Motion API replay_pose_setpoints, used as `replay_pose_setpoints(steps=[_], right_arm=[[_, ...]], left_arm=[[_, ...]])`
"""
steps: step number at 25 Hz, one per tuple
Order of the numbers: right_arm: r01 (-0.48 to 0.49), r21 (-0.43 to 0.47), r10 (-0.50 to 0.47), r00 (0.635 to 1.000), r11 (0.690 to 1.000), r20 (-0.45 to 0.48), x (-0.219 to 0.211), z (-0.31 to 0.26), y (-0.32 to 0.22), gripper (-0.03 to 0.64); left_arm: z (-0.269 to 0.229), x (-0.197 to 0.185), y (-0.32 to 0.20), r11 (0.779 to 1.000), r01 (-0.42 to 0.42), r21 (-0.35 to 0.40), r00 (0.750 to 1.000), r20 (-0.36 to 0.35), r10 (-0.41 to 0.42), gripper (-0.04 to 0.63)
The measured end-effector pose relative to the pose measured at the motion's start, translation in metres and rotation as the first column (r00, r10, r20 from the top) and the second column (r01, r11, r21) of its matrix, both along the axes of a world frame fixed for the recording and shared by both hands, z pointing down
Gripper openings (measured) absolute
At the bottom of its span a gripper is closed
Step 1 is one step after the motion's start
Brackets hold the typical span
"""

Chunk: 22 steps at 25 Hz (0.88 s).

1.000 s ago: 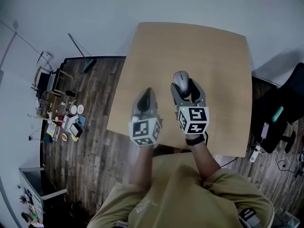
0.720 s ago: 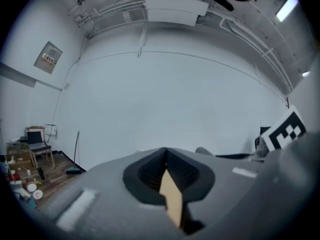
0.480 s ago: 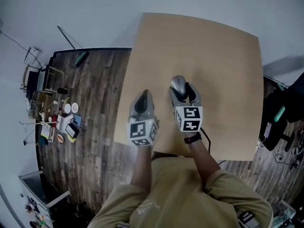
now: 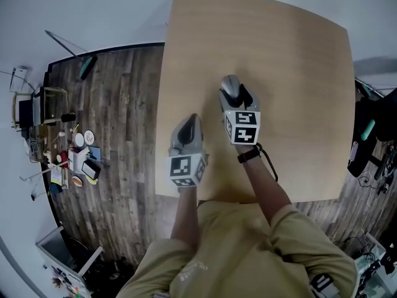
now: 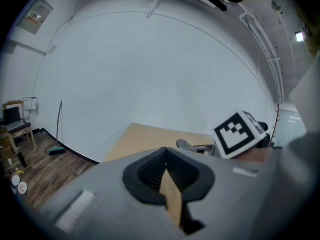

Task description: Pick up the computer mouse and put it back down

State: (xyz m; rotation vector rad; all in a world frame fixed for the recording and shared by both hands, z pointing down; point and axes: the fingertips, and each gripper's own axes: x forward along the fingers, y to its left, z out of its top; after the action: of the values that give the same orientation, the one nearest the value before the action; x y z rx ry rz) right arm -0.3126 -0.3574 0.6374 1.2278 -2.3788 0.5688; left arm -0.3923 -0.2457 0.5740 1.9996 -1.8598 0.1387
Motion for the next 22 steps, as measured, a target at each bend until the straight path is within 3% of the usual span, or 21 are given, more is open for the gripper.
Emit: replay_pose_setpoints(steps=[6,14,17,19,22], right_arm=[[-0.031,-0.065,0.027,0.998,0.997,-0.058,-0.021,0.064,-0.034,0.299],[-0.096,-0.152,0.071,0.984,0.984,-0.163,-0.017,0.12,-0.041,0.301],[-0.109,-0.141,0.089,0.986,0.984,-0.137,-0.02,0.121,-0.042,0.306],[-0.099,-0.133,0.086,0.991,0.986,-0.1,-0.019,0.113,-0.042,0.372],[-0.085,-0.102,0.078,0.994,0.991,-0.074,-0.01,0.087,-0.035,0.371]], left_arm=[[0.034,-0.019,-0.007,0.999,-0.003,-0.053,1.0,-0.022,0.002,0.0],[0.053,-0.037,-0.004,0.995,0.037,-0.096,0.998,-0.038,-0.041,0.0],[0.051,-0.036,-0.003,0.995,0.042,-0.092,0.998,-0.045,-0.046,0.0],[0.045,-0.031,-0.004,0.996,0.038,-0.08,0.998,-0.043,-0.042,0.0],[0.03,-0.022,-0.003,0.998,0.027,-0.059,0.999,-0.038,-0.03,0.0]])
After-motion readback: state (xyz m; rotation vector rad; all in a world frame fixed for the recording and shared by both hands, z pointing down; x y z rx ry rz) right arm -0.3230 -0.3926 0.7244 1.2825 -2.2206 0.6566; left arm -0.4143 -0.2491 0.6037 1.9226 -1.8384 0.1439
